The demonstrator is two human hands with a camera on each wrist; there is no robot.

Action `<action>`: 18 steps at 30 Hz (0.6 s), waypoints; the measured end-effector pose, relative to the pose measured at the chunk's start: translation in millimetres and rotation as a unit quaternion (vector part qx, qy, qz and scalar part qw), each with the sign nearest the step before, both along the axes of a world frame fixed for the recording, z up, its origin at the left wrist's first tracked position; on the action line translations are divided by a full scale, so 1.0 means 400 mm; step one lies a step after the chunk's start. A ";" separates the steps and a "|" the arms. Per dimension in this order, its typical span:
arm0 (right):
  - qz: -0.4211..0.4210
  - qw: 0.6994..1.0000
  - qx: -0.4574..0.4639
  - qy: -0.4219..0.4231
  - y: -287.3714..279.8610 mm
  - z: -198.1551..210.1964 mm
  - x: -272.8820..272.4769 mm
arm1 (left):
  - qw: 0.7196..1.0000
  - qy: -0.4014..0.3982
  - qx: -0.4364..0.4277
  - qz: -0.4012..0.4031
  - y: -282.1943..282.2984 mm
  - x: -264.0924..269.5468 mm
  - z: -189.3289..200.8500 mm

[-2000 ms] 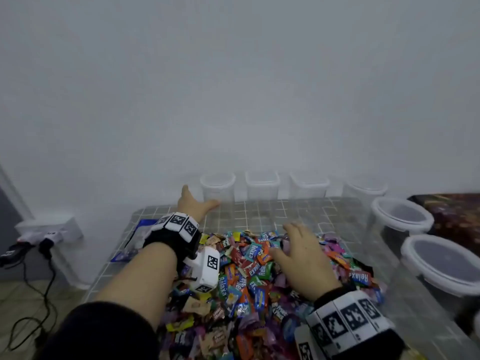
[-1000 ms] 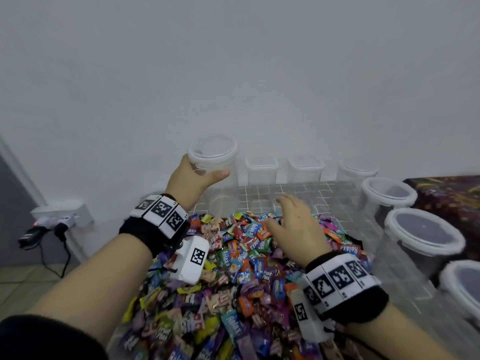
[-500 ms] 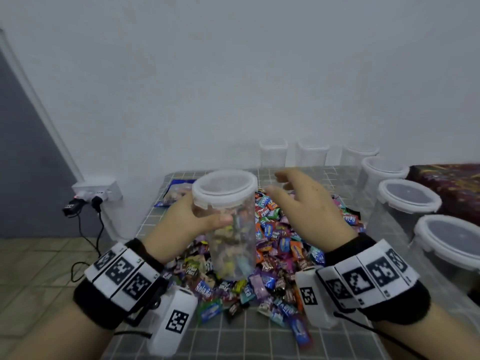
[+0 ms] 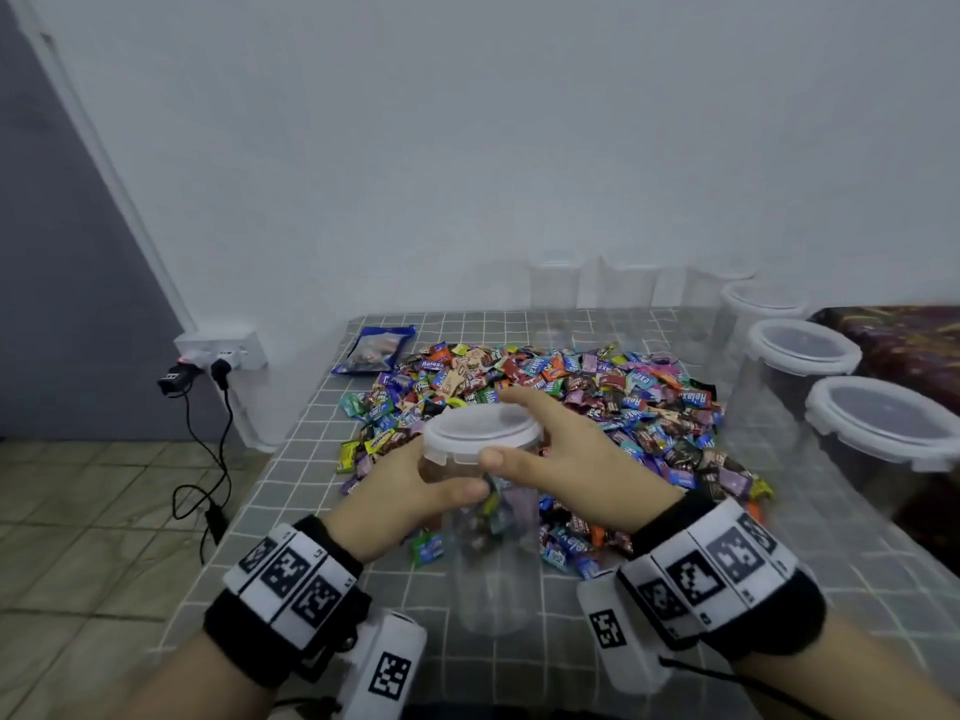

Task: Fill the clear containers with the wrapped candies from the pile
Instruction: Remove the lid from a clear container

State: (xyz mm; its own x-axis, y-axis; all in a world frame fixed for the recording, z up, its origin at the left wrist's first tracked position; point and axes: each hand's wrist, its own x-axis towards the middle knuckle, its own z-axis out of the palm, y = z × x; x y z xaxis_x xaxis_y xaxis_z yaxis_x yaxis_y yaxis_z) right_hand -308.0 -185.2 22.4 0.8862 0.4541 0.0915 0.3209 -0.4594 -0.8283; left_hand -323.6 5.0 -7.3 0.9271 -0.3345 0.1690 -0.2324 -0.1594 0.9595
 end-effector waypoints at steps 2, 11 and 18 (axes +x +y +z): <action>-0.003 1.000 0.011 0.011 -0.001 -0.012 0.003 | 1.000 0.001 -0.002 0.003 -0.008 -0.002 -0.010; -0.003 0.999 0.045 0.031 -0.007 -0.031 0.025 | 0.994 -0.018 0.072 0.081 -0.006 0.032 -0.054; -0.012 0.998 0.056 0.001 -0.002 -0.054 0.027 | 0.997 -0.004 0.038 0.061 0.003 0.041 -0.070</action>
